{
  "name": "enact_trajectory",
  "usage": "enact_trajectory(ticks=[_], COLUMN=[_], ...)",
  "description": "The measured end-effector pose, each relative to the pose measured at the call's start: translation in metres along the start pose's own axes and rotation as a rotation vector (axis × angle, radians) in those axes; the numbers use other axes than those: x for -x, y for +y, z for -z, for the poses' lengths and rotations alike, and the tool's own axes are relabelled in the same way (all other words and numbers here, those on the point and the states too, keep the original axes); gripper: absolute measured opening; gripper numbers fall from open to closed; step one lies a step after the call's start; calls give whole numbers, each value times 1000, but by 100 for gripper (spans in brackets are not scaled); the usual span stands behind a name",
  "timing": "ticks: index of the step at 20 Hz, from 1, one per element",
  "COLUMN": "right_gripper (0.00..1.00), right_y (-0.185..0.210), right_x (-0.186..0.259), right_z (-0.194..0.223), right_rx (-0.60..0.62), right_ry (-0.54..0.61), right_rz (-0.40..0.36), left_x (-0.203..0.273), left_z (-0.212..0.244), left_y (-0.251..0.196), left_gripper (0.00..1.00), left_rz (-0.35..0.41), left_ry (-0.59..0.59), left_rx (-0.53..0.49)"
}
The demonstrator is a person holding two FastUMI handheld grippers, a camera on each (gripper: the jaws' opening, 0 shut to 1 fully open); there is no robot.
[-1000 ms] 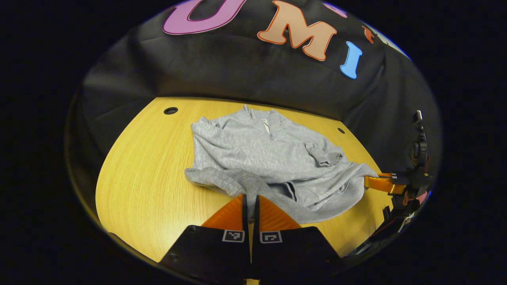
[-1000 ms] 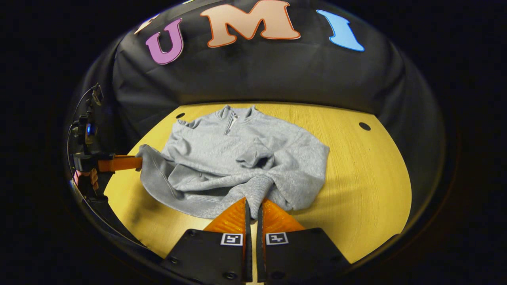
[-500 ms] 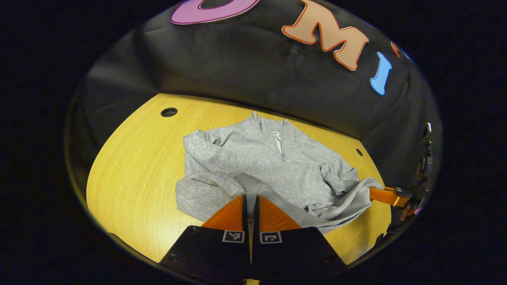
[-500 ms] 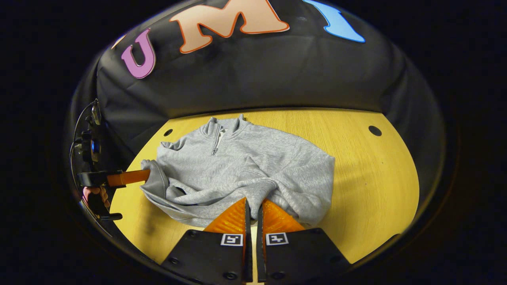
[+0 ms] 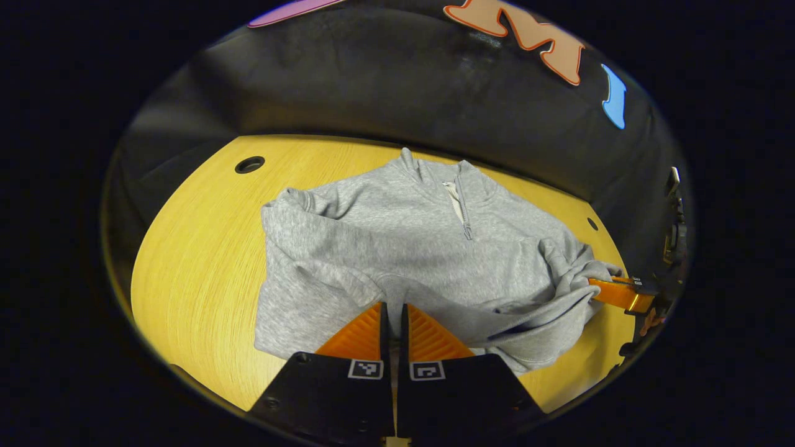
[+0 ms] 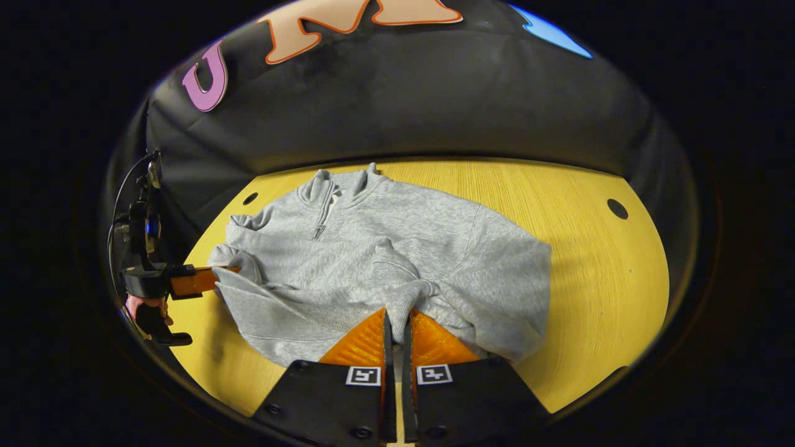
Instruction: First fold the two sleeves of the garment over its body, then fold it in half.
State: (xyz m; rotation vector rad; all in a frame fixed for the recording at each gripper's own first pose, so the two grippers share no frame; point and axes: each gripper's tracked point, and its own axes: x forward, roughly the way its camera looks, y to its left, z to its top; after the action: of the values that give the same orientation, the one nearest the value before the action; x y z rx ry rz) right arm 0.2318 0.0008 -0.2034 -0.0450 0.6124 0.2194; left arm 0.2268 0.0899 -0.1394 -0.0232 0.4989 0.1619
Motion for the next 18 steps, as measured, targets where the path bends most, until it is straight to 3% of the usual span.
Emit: enact_trajectory(ticks=[3,4,5,7,8,9,10,15,18], right_gripper=[14,31,44,65,81,90,96,93,98], right_y=[12,17,23,35,41,43,46,55,59], right_x=[6,11,16,26,32,40,47,105,151], right_z=[-3,-5,-8,-14,-20,-25,-34,-68,-74], right_rx=[-26,-28,-20,8,28,49,68,109,109], right_ry=[2,-4,-15,-45,-70,-102,-129,-262,-325], right_rz=[-53,-66,-82,-107,-118,-116,-112,-93,-82], left_x=[3,7,13,25,31,43,54,119,164], left_z=[0,-2,-6,-24,-36,-47,-58,-85,-78], left_y=[4,4,4,18,24,22,18,3,-5], left_gripper=[13,16,26,70,92,98,95,94,94], left_rz=[-34,-46,-58,-134,-156,-153,-135,-47,-1], left_ry=[3,-4,-19,-77,-115,-151,-174,-261,-270], left_rx=[-12,-20,-29,-66,-86,-99,-105,-160,-191])
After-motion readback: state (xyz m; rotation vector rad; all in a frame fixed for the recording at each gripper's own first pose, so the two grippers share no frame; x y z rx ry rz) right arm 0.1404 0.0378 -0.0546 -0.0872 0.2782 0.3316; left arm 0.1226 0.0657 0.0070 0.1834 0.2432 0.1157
